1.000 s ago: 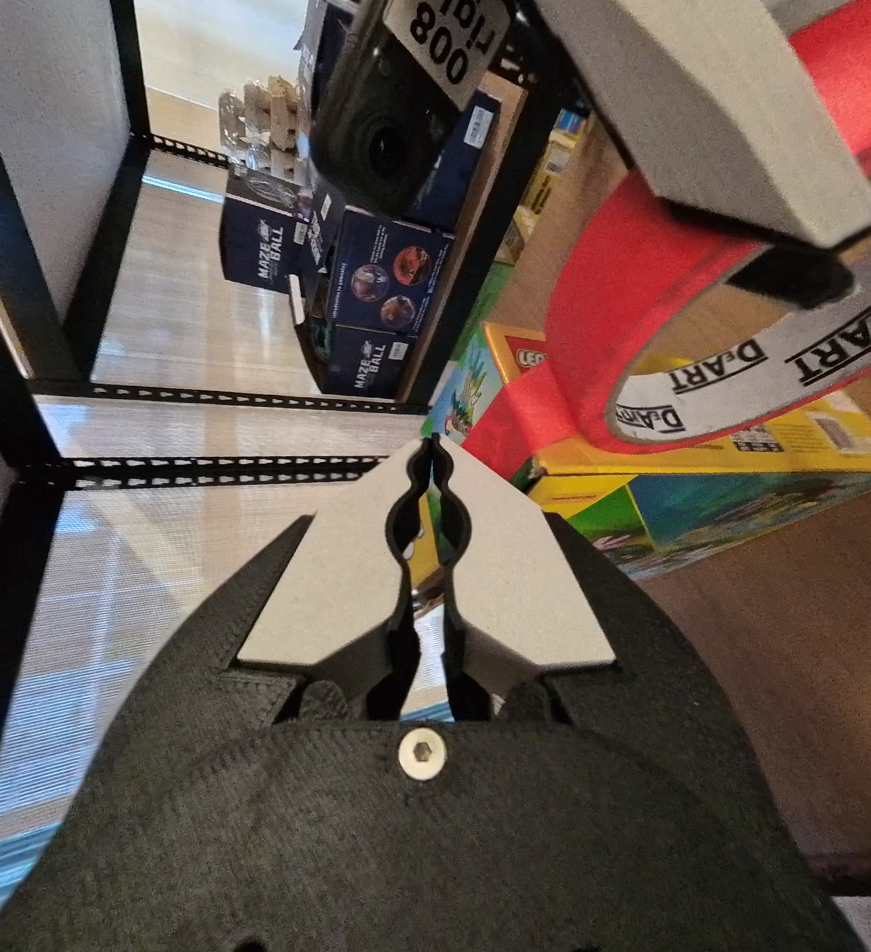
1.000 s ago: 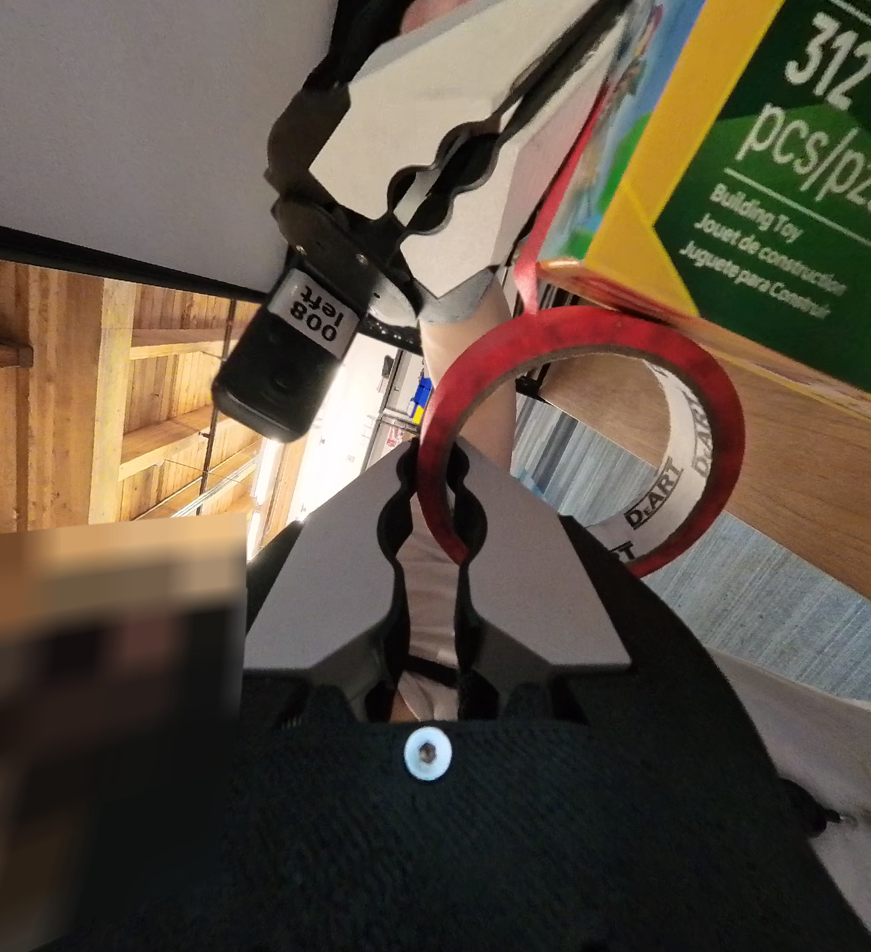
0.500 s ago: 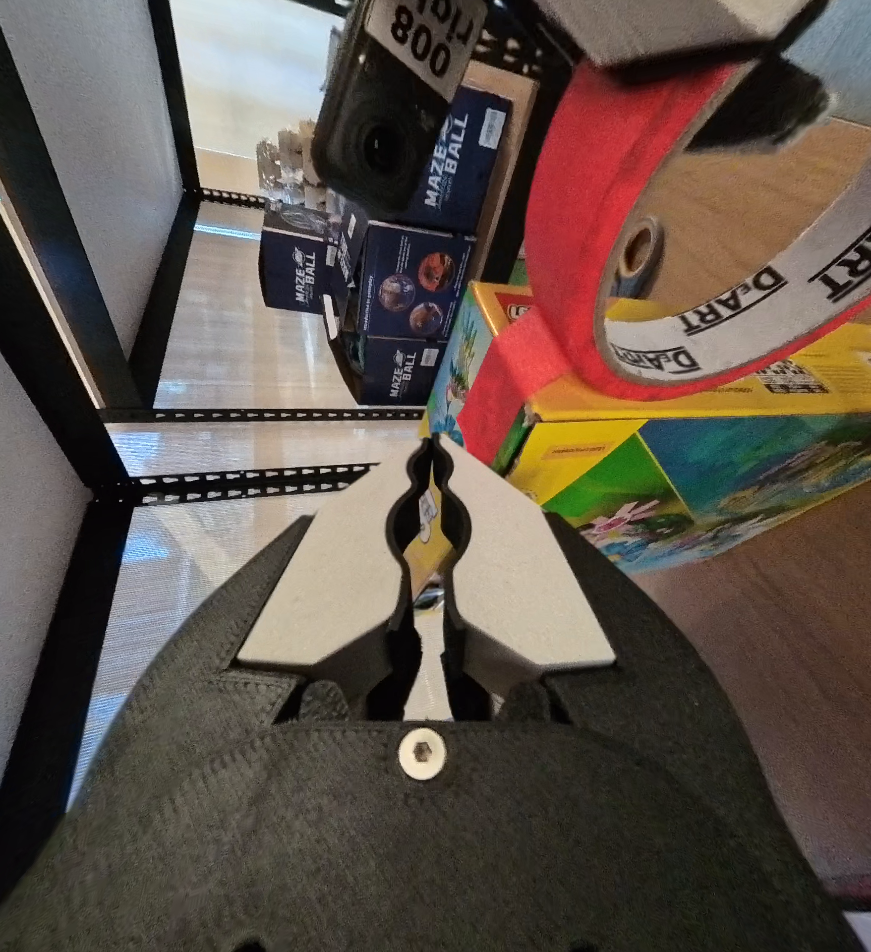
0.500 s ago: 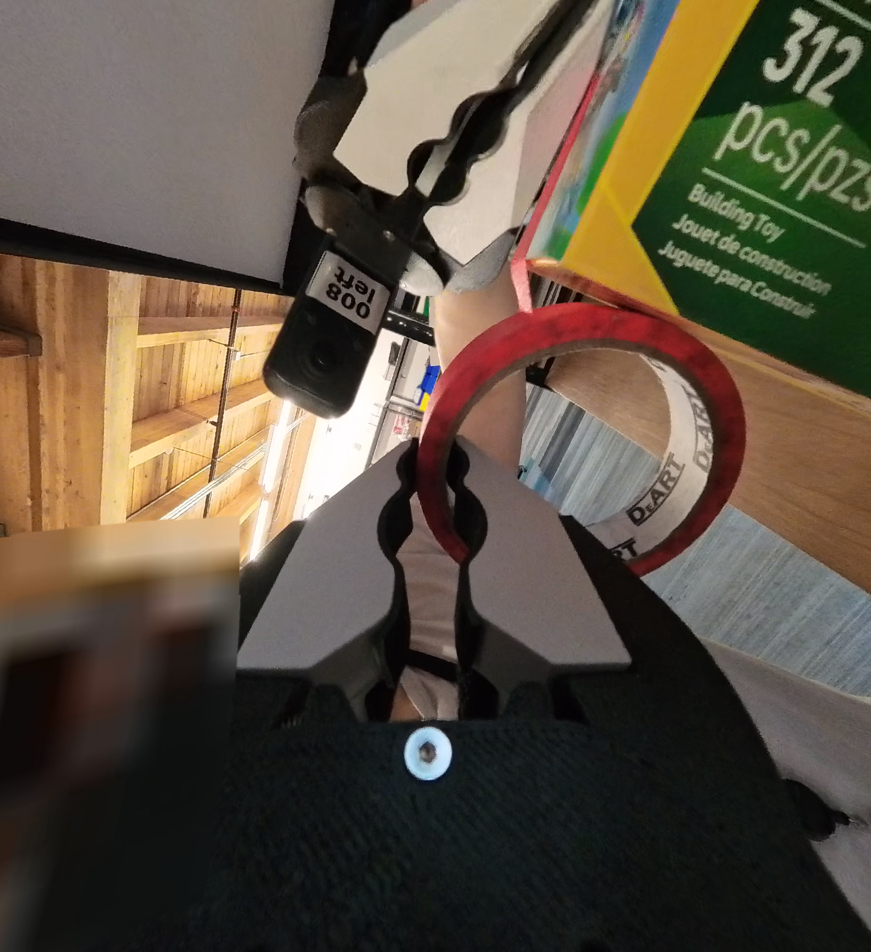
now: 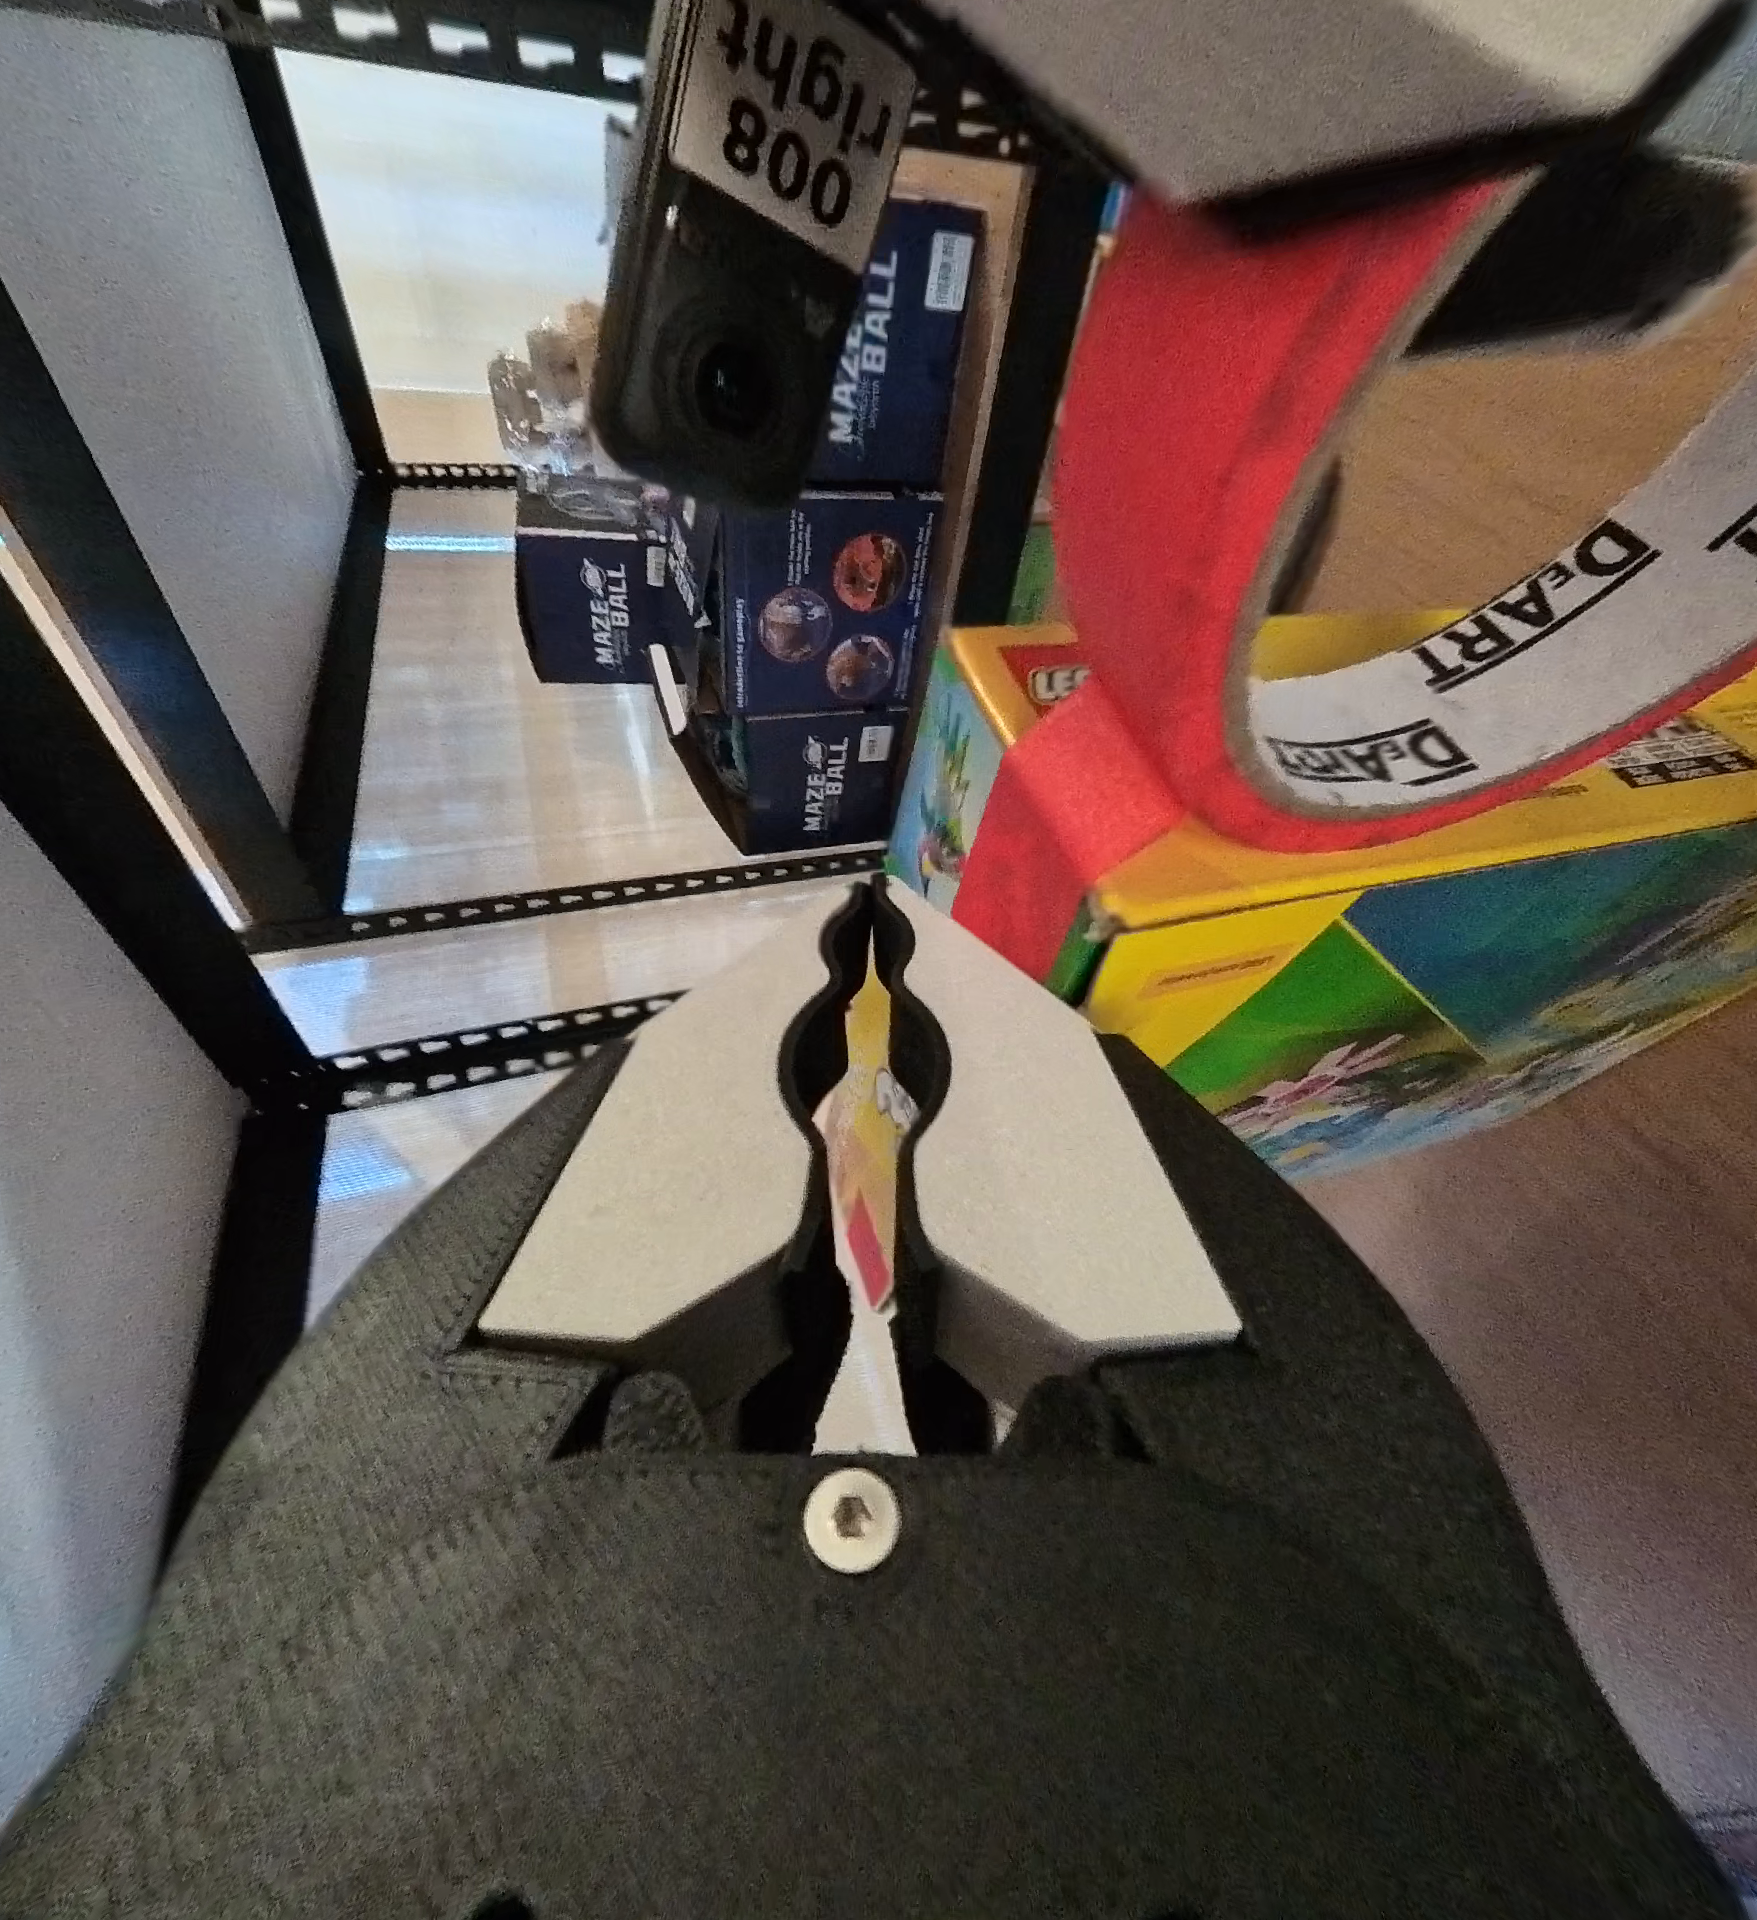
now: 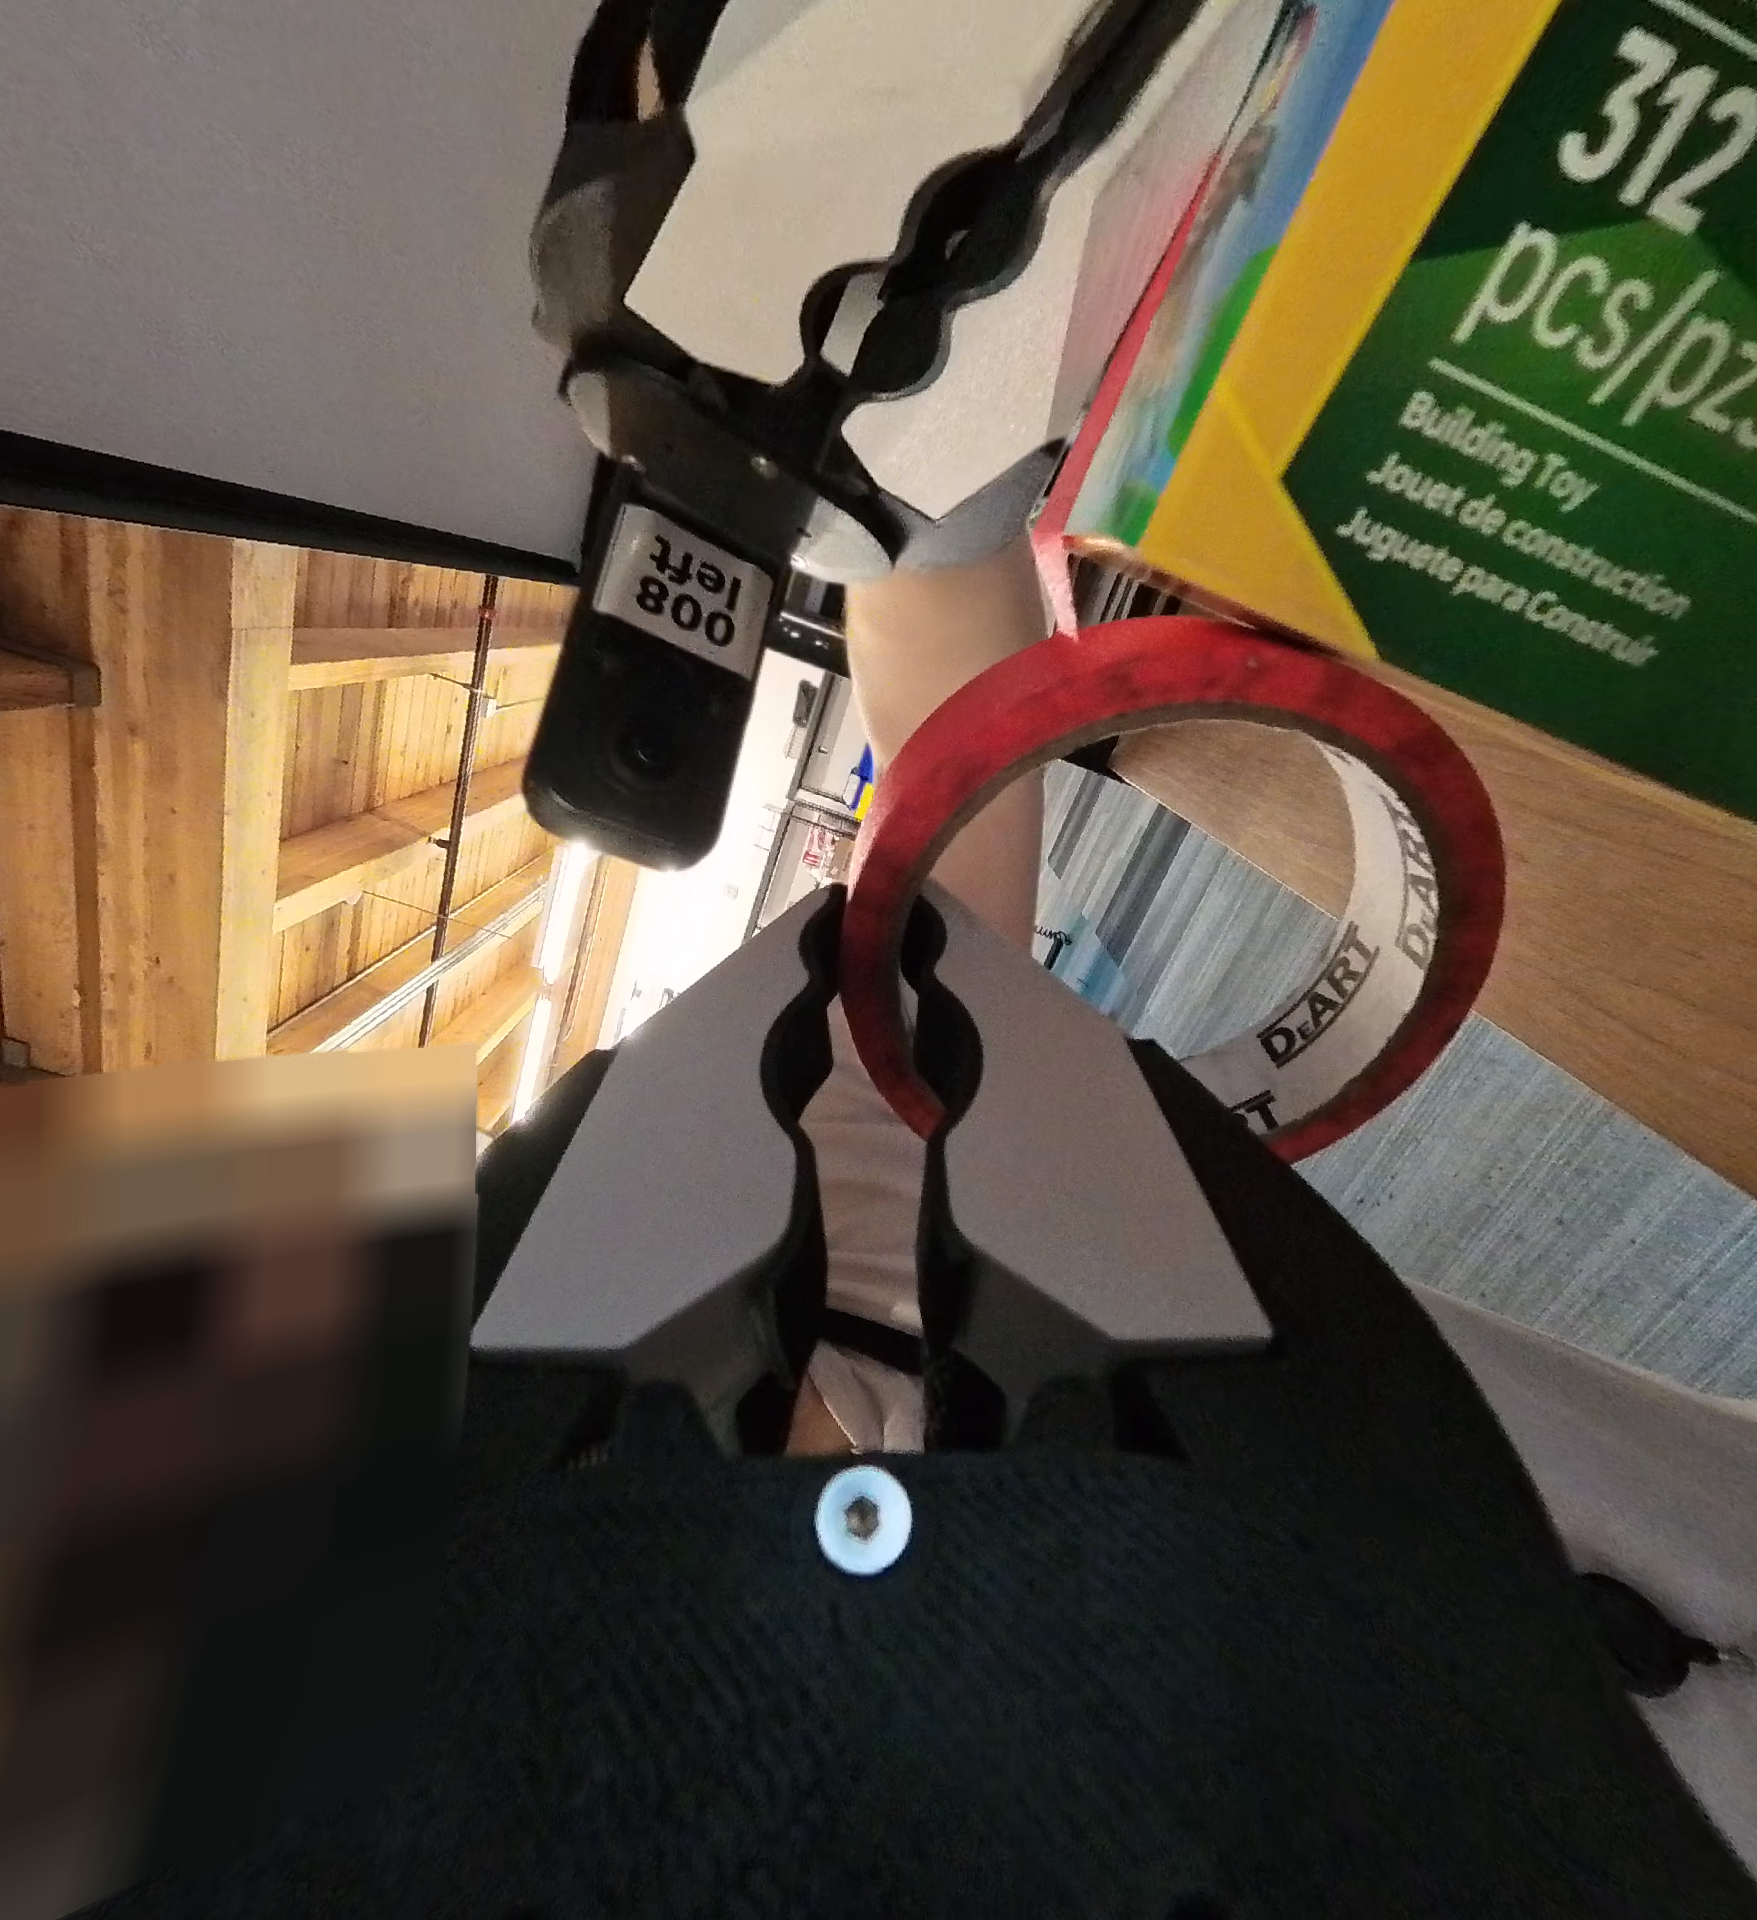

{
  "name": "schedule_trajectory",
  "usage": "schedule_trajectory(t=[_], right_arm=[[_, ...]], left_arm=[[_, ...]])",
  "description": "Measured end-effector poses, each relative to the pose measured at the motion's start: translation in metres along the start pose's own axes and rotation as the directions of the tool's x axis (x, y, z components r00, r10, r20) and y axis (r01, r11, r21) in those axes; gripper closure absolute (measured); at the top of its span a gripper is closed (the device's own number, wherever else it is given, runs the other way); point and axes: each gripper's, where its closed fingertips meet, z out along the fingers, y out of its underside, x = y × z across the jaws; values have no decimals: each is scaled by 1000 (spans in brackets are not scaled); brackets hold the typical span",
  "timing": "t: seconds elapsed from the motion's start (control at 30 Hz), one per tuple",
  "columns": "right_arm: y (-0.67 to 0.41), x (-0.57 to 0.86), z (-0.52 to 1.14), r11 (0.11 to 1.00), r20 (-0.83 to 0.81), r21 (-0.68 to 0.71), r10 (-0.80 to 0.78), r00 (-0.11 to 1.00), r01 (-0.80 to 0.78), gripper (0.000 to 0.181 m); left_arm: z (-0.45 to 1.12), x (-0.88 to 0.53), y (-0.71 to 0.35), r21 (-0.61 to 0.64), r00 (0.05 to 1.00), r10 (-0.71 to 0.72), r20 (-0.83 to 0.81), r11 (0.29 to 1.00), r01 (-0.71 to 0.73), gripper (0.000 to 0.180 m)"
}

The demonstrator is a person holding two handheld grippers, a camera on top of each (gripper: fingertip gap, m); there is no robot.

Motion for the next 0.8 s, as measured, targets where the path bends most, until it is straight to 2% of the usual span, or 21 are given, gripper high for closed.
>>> schedule_trajectory(t=[0.1,0.27,0.4,0.5,0.6,0.7,0.73,0.8], right_arm=[[1,0,-1,1000,6,-2,7,1000,-7,173],[0,0,-2,1000,9,-3,6,1000,-6,173],[1,0,-2,1000,17,-11,8,1000,-8,173],[0,1,-3,1000,20,-10,14,1000,-13,173],[-1,1,-3,1000,20,-2,7,1000,-7,173],[-1,1,-4,1000,36,10,3,999,-3,173],[-1,1,-4,1000,43,16,-1,999,1,172],[3,0,-4,1000,61,10,-22,998,22,169]], left_arm=[[-6,2,-22,78,999,48,11,996,-49,180],[-1,1,-4,29,1000,19,-8,999,-18,180],[-12,5,-40,129,998,58,15,990,-59,180],[-12,9,-45,142,996,85,-8,986,-83,180],[-11,4,-40,131,999,-37,-39,990,41,180],[-20,-19,-33,127,980,-187,71,976,177,180],[-25,-23,-32,144,957,-277,80,954,264,180],[-36,-26,-30,186,870,-485,89,866,464,180]])
